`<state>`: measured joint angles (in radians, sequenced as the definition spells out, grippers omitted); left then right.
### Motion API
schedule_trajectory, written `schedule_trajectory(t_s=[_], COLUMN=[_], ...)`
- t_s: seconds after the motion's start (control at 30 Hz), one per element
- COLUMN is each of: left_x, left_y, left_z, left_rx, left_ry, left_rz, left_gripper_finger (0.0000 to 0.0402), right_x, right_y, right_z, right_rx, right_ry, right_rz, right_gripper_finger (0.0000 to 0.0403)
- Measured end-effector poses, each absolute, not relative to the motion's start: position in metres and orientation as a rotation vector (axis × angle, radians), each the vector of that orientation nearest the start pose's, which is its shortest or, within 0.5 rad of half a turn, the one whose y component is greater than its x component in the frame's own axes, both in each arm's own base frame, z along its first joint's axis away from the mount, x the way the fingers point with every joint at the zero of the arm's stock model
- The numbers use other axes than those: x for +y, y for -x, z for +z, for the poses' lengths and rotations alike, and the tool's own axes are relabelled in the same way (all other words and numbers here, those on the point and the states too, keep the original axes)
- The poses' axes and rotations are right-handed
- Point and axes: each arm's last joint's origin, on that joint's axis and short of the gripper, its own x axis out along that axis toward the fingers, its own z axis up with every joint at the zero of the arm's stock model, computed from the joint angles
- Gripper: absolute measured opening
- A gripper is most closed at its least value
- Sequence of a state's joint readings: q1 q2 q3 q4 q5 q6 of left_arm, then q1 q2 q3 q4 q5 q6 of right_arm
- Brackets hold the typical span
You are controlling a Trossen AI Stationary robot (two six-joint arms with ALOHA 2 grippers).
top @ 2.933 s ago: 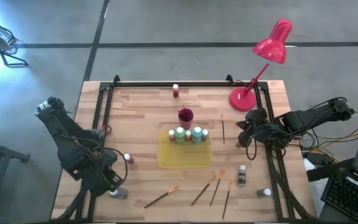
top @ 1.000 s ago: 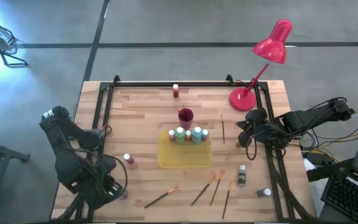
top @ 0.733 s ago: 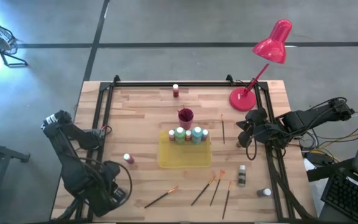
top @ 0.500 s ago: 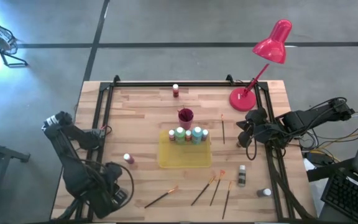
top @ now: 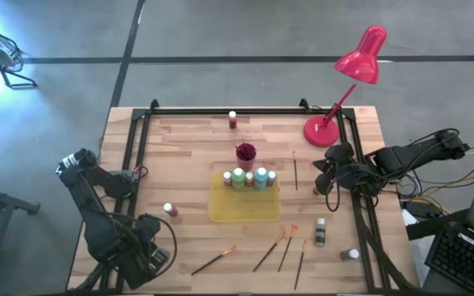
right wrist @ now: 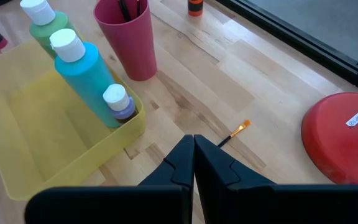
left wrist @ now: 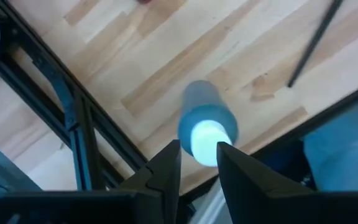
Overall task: Pick & Place Paint Supplies
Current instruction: Put the large blue paint bottle into the yellow bin
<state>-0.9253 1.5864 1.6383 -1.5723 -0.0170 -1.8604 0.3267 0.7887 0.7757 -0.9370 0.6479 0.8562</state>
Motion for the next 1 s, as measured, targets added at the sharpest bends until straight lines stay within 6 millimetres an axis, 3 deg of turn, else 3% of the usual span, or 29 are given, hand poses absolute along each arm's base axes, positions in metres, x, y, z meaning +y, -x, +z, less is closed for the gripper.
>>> schedule_trajectory(t_s=[0.2, 0.67, 1.0], left_x=[-0.217, -0.217, -0.215], left_y=[-0.161, -0.160, -0.162], left_z=[0.347, 0.337, 0.341], left_rx=[1.418, 1.396, 1.349], left_ry=[0.796, 0.623, 0.585], left_rz=[0.694, 0.616, 0.578], left_gripper_finger=[0.0122, 0.0206, 0.0214], right_x=[0.026, 0.026, 0.026], right_y=[-0.131, -0.131, -0.131], right_z=[0.274, 0.274, 0.274], right_rx=[0.642, 0.642, 0.642], right_ry=[-0.353, -0.352, -0.352], right_rz=[-0.617, -0.617, -0.617], right_gripper_finger=[0.0008, 0.0008, 0.0008])
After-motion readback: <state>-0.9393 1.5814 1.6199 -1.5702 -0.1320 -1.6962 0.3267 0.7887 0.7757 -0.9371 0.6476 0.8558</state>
